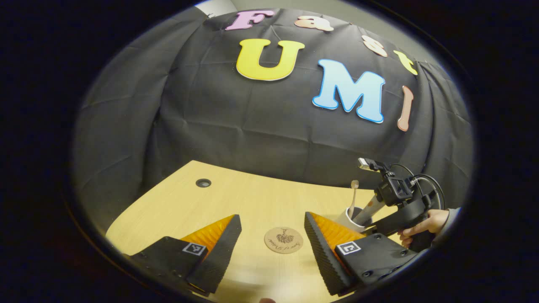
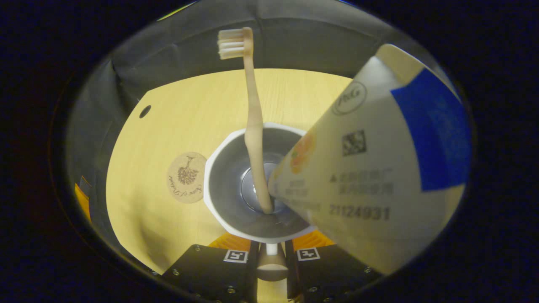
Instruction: Put the toothbrush and toothpaste on the desktop into the cup, then pick up the cup and place it on the coaster on the desktop.
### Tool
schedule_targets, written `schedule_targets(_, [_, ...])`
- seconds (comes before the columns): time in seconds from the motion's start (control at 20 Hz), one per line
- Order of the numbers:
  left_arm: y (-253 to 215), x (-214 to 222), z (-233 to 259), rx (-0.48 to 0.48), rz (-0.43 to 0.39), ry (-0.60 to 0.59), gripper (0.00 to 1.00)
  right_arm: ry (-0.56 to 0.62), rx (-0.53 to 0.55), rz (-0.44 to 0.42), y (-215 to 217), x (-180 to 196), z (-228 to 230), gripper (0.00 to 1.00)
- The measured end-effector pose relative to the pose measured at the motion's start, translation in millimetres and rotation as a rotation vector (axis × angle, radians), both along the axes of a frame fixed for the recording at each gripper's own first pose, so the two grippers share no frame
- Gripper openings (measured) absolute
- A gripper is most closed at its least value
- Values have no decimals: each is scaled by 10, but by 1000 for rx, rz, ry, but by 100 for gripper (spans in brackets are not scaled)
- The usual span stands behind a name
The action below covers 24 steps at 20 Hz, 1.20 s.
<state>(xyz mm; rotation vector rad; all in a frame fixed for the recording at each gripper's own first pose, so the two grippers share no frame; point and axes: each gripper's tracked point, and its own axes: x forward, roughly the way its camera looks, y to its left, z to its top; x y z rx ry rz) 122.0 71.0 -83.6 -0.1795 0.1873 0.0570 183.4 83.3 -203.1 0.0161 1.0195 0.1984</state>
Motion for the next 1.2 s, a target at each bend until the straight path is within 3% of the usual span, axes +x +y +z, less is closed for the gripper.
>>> schedule_targets(0.35, [338,-305,21,-18,60,-1,96,-41,-29,85,485,-3,162,27])
schedule_targets(0.4, [427,-333,5,-22,70,1,93,-41,-34,93,549,-1,163,27])
schedule_targets(0.65, [764,-464,-127,-56,103,18,96,-39,-53,142,865,6,170,27])
schedule_targets(0.85, [916,-510,-117,-55,116,19,93,-33,-61,168,1029,37,183,27])
schedule_targets(0.9, [944,-518,-119,-58,117,19,96,-30,-65,174,1063,36,162,27])
schedule_targets(1.2, [1045,-552,-121,-64,125,20,96,-12,-93,203,1229,104,89,27])
